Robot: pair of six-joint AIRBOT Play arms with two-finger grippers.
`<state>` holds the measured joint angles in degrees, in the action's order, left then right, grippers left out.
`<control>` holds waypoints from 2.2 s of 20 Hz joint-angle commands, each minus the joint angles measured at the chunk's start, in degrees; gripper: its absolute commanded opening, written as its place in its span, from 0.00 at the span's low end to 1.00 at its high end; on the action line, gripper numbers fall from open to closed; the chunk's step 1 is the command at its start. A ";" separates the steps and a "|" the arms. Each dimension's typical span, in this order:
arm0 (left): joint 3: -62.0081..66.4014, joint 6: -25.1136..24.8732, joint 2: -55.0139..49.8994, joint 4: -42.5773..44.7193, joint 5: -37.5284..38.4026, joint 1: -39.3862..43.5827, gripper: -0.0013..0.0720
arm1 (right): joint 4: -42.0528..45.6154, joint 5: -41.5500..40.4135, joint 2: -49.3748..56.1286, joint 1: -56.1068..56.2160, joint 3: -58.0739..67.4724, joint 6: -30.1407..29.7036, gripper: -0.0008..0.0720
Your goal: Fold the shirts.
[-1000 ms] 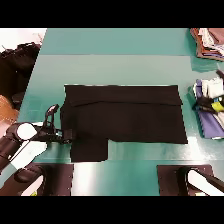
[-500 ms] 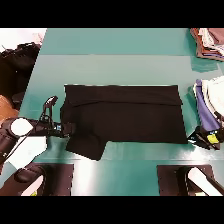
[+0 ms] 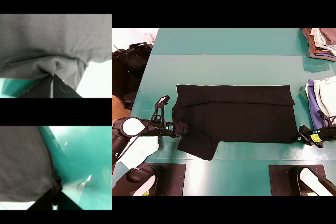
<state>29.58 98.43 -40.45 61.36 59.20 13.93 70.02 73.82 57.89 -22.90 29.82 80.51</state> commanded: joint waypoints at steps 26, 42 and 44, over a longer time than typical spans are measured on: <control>17.64 0.11 -16.52 15.39 -8.00 -4.37 0.05 | 1.46 5.25 11.67 15.06 33.27 1.97 0.03; 29.05 -0.22 -27.41 7.78 -8.85 -6.40 0.16 | -10.54 8.87 28.09 1.73 40.57 -9.57 0.61; 29.05 -2.99 -27.41 2.23 -10.27 -6.40 0.05 | -11.10 8.90 29.51 -1.60 35.98 -11.10 0.83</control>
<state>58.11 97.80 -67.79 70.28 48.88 7.53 60.27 81.91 86.61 -19.79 70.94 72.34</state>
